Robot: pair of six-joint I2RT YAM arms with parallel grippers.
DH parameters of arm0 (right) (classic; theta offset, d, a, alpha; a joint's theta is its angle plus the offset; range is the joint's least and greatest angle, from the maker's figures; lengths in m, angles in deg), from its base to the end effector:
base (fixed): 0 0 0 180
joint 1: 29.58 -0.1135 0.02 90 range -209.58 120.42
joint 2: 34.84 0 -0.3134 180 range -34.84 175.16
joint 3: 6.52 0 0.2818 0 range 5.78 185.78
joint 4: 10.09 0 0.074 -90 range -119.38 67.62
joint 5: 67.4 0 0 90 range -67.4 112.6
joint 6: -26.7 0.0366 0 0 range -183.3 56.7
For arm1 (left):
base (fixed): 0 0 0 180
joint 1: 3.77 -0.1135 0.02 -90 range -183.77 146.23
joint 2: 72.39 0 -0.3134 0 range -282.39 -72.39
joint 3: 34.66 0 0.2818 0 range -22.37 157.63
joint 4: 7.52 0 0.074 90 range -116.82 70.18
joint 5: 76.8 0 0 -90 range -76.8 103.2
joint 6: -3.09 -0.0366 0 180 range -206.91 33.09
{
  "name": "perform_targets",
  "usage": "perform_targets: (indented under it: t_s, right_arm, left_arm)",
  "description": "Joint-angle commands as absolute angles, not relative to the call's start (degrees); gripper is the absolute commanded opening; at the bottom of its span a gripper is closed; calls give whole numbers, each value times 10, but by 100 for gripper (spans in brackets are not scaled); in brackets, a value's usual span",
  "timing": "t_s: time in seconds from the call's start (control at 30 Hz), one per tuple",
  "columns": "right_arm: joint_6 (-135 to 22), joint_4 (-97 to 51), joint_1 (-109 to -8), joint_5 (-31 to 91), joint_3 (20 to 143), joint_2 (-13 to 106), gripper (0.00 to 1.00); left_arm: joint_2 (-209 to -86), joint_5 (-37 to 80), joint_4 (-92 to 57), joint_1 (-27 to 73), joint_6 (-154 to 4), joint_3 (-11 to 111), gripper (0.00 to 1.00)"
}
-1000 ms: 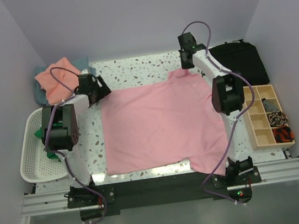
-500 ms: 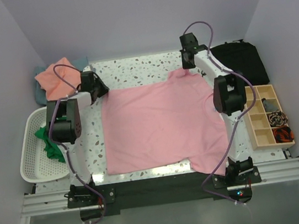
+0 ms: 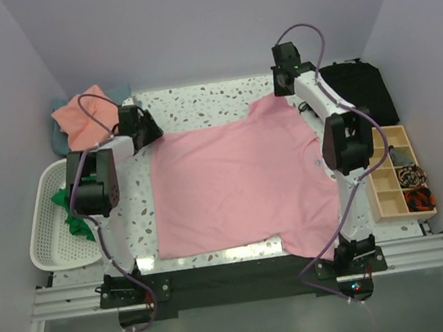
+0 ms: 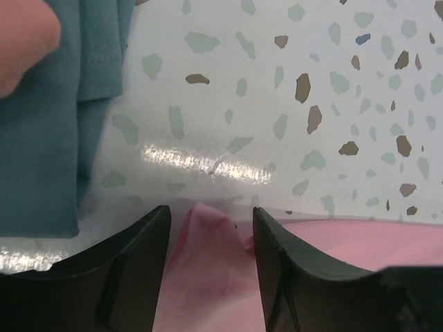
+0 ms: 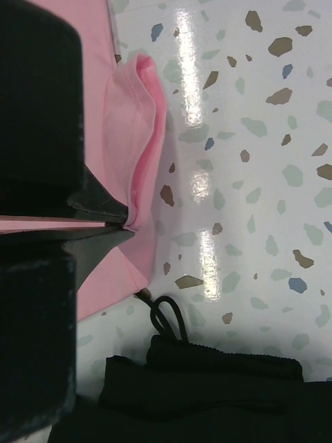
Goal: Fold and stack the t-shirts
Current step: Grap the side of the flattened tshirt furthest away from the robot with both arms, then fold the flattened tshirt in 1/3 of the way
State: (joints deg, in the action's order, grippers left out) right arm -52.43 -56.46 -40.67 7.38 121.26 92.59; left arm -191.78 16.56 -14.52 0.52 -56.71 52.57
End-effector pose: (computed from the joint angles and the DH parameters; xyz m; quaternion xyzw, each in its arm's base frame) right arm 0.5594 0.0999 0.2854 0.0478 0.9192 -0.0499 0.3877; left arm 0.4965 -0.0394 0.1668 -0.1901 0.8826 -0.1525 0.4019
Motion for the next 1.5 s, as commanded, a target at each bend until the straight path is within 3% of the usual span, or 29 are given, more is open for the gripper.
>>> perform_targets:
  t_s: [0.0,0.33,0.43,0.47,0.63,1.23,1.47]
  right_arm:
    - [-520,-551,-401,89,1199,894,0]
    - [-515,-546,-401,92,1186,890,0]
    - [-516,-547,-400,92,1186,888,0]
    - [-517,-547,-400,91,1186,888,0]
    - [-517,-547,-397,90,1183,886,0]
    - [-529,-562,-378,78,1122,780,0]
    - [-504,-574,-378,85,981,672,0]
  left_arm:
    - [-1866,134,-179,4,-590,501,58]
    - [-1875,137,-164,4,-590,477,54]
    - [-1884,143,-152,4,-590,480,36]
    - [-1888,146,-152,4,-590,484,22]
    - [-1899,152,-167,4,-588,501,0]
    - [-1740,176,-197,4,-593,516,0]
    - [-1664,198,-230,4,-550,424,0]
